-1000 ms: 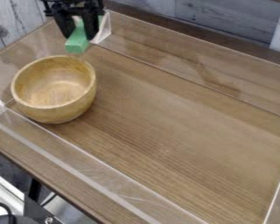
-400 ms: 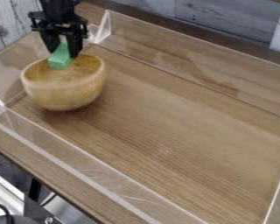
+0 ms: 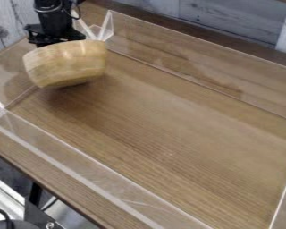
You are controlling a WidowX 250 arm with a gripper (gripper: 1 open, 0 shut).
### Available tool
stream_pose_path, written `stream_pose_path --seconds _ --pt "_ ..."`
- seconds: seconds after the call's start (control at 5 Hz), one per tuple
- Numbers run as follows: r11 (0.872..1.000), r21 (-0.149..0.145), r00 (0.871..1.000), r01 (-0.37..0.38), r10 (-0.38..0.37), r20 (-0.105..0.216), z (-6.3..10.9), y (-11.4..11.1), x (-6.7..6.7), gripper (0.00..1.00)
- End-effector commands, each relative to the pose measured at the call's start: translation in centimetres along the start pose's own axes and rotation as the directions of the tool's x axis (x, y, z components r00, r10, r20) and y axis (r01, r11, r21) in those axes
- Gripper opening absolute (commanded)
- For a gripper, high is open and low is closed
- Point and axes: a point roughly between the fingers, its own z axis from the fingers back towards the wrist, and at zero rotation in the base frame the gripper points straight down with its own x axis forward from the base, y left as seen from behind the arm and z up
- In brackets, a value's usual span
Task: Put the green block in the brown bowl
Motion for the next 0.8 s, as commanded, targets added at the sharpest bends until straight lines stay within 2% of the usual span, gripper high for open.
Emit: stream_pose_path --seconds 0.0,0.6 --pt "0.999 0.002 0.999 0.034 -0.034 -0.008 0.4 -1.4 -0.4 0.0" --pt "0.995 -0.014 0.995 0.098 -0.098 -0.035 -0.9 -3.8 0.0 0.0"
